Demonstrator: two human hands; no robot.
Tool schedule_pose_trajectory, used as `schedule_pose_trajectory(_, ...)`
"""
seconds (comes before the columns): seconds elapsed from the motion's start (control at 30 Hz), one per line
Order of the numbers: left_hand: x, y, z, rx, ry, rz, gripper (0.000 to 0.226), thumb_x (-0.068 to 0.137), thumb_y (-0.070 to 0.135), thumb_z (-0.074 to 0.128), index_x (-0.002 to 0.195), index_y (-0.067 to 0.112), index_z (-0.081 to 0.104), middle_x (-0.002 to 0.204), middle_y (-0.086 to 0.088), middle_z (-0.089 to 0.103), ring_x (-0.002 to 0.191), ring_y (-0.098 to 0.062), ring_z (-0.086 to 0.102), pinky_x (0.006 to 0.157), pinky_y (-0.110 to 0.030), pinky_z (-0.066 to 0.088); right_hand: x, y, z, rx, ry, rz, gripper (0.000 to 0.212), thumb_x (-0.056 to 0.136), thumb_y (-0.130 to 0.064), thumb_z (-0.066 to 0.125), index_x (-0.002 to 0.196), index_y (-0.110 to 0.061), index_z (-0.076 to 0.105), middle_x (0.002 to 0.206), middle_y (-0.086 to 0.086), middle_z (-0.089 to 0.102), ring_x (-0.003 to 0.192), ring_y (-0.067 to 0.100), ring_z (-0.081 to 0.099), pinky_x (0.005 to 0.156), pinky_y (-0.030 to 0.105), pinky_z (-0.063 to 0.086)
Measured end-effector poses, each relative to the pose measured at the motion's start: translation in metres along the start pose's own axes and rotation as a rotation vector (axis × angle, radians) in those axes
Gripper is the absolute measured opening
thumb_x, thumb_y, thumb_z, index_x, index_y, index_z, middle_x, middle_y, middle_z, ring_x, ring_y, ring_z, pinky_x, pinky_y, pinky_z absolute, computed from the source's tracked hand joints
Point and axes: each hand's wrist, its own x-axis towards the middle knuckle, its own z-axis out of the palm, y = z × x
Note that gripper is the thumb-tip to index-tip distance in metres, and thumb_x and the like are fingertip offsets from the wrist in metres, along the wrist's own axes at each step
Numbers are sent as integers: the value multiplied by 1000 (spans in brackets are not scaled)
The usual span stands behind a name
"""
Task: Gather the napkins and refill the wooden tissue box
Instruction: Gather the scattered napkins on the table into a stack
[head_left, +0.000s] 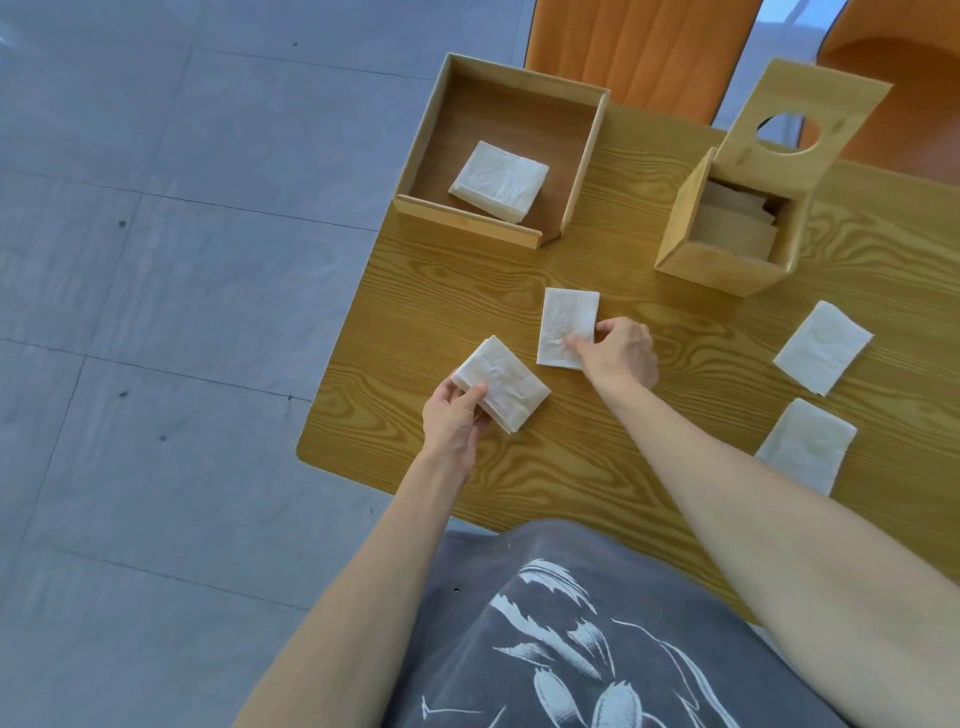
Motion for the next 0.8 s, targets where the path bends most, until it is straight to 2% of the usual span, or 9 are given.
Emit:
schedule_pose_trajectory(0.13, 2, -2, 0, 36, -16, -5, 27, 96, 0, 58, 122, 3, 61, 110, -13, 68, 98, -23, 67, 82, -37, 57, 0, 2, 1, 59, -2, 1, 42, 80, -43, 76, 111, -16, 66, 122, 7, 61, 109, 26, 60, 75, 32, 42)
schedule_pose_trajectory(0.3, 3, -6, -3, 95, -61, -8, 26, 100, 8, 53, 125, 7, 61, 111, -9, 69, 100, -23, 67, 84, -35, 56, -3, 19, -2, 275, 14, -18, 24, 84, -30, 72, 103, -15, 70, 96, -2, 69, 91, 18, 64, 73, 30, 49)
schedule_pose_trajectory(0.4, 0, -12, 0, 141, -118, -21, 28, 101, 12, 52, 128, 7, 60, 117, -12, 69, 101, -23, 68, 89, -38, 55, -5, 38, -9, 383, 32, -9, 26, 86, -26, 72, 108, -13, 70, 98, -1, 70, 89, 12, 62, 81, 28, 51)
schedule_pose_trajectory(0.5, -2, -19, 6, 184, -169, -24, 29, 101, 12, 51, 129, 6, 59, 119, -14, 68, 102, -25, 68, 88, -39, 56, -6, 65, -15, 479, 10, 16, 27, 87, -23, 73, 111, -13, 70, 98, -4, 70, 95, 14, 67, 88, 34, 57)
schedule_pose_trajectory(0.57, -4, -25, 13, 218, -199, -30, 30, 102, 13, 51, 129, 6, 60, 120, -15, 68, 105, -28, 68, 91, -42, 55, -10, 84, -19, 562, -7, 57, 27, 87, -21, 74, 112, -13, 69, 99, -1, 71, 96, 16, 70, 83, 37, 60)
schedule_pose_trajectory(0.63, -7, -32, 20, 246, -225, -32, 30, 102, 13, 51, 129, 6, 60, 118, -15, 69, 107, -30, 67, 92, -45, 55, -17, 99, -26, 652, -32, 87, 28, 89, -18, 72, 115, -10, 68, 100, 1, 71, 93, 15, 70, 73, 31, 62)
schedule_pose_trajectory(0.7, -10, -38, 29, 263, -259, -33, 26, 102, 13, 50, 125, 7, 61, 111, -12, 70, 101, -27, 68, 86, -42, 56, -25, 110, -33, 740, -70, 90, 29, 90, -17, 72, 117, -10, 65, 102, 2, 71, 90, 10, 69, 64, 22, 59)
schedule_pose_trajectory(0.8, -14, -47, 42, 294, -310, -39, 17, 102, 12, 50, 110, 12, 65, 103, -8, 71, 93, -23, 68, 84, -40, 56, -35, 122, -39, 815, -147, 69, 24, 90, -16, 71, 112, -14, 64, 98, -1, 71, 86, 8, 69, 59, 18, 57)
